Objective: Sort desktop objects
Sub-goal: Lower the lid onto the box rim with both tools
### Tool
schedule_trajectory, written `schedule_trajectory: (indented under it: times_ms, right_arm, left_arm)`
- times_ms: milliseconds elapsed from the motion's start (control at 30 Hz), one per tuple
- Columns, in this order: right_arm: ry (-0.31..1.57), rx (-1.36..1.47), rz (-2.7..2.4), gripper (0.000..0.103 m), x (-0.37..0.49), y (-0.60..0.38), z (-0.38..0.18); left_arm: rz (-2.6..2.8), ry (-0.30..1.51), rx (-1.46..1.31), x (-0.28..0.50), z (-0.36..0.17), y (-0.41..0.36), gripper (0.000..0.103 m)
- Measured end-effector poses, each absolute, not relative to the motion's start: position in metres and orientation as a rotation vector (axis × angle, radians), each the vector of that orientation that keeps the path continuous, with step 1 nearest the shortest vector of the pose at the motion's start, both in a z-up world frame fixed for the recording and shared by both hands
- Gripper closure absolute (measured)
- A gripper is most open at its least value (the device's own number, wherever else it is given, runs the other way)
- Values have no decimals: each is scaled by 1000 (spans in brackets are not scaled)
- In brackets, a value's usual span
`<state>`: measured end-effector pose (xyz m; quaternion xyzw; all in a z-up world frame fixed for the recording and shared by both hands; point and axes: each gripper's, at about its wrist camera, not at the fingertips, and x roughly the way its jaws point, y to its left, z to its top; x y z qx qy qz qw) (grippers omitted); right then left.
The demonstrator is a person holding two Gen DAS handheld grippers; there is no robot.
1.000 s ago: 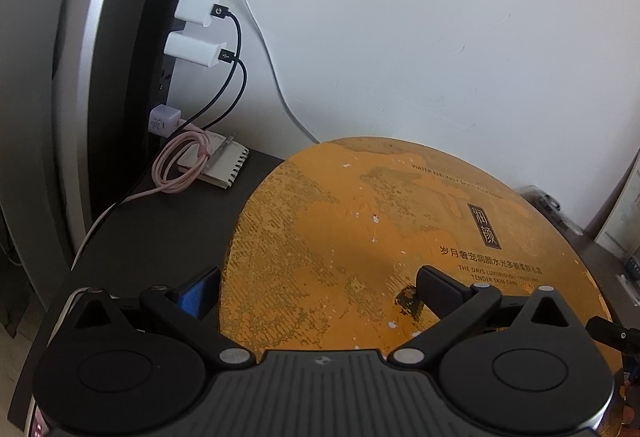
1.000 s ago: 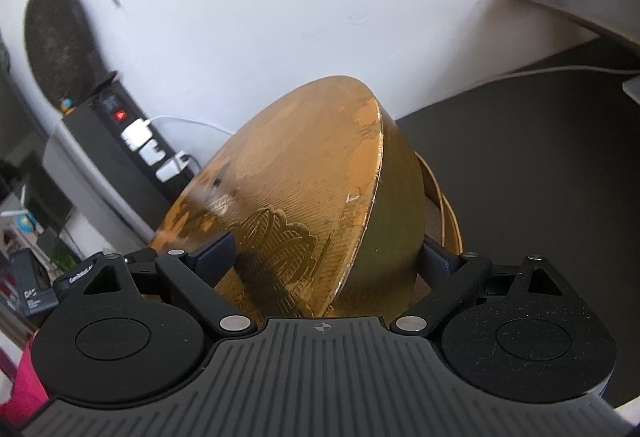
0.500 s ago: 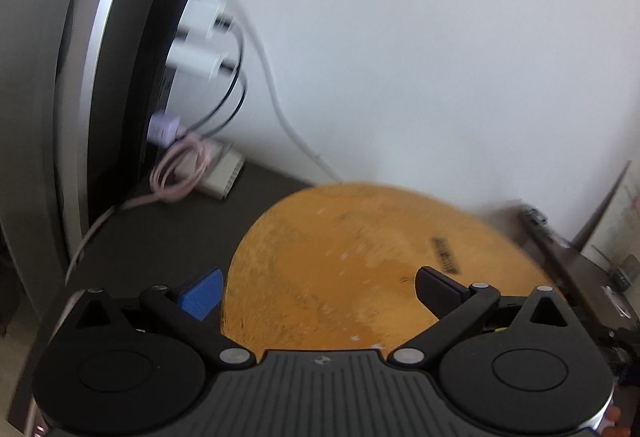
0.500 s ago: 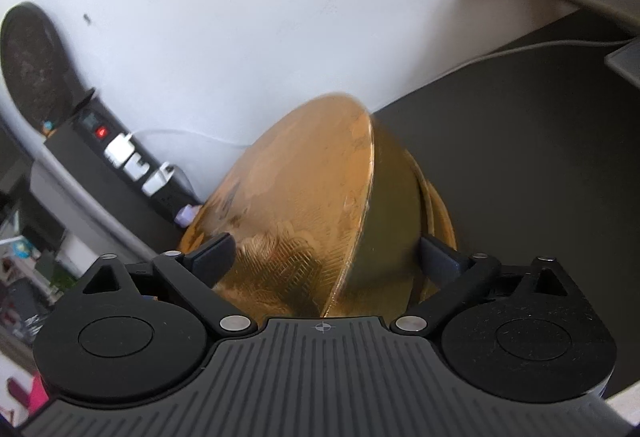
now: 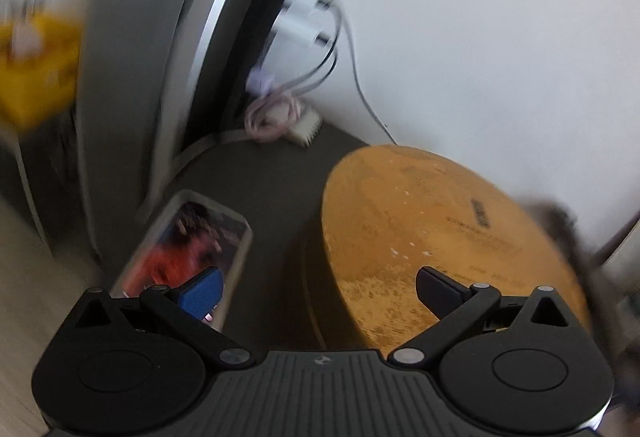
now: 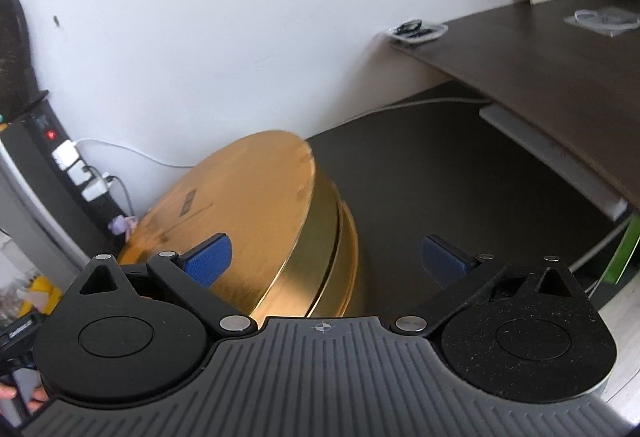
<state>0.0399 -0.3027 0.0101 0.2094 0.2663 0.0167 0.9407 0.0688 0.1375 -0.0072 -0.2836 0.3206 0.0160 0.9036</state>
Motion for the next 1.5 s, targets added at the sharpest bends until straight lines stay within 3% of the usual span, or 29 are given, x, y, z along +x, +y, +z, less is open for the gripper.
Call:
schedule_trajectory:
  times_ms: [300,567,900,1033,1500]
  right_arm:
    - [587,364,-32,0,50,-281,2]
    - [570,475,13,0,79,-293,-3]
    - [593,445,21,0,135,-292,-18]
    - [609,386,20,5,153,-283,-21]
    - [621,430,161,10,164,-278,-35]
  left_arm:
    - [-14,628,-774,96,-25,160,1]
    - [-79,680,-959,126,-50,173,1]
    - [-101,659,-882,148,-51,165,1]
    - [-132,661,-858,151,-47,162,1]
    - [-175,687,-757,151,-23,142,1]
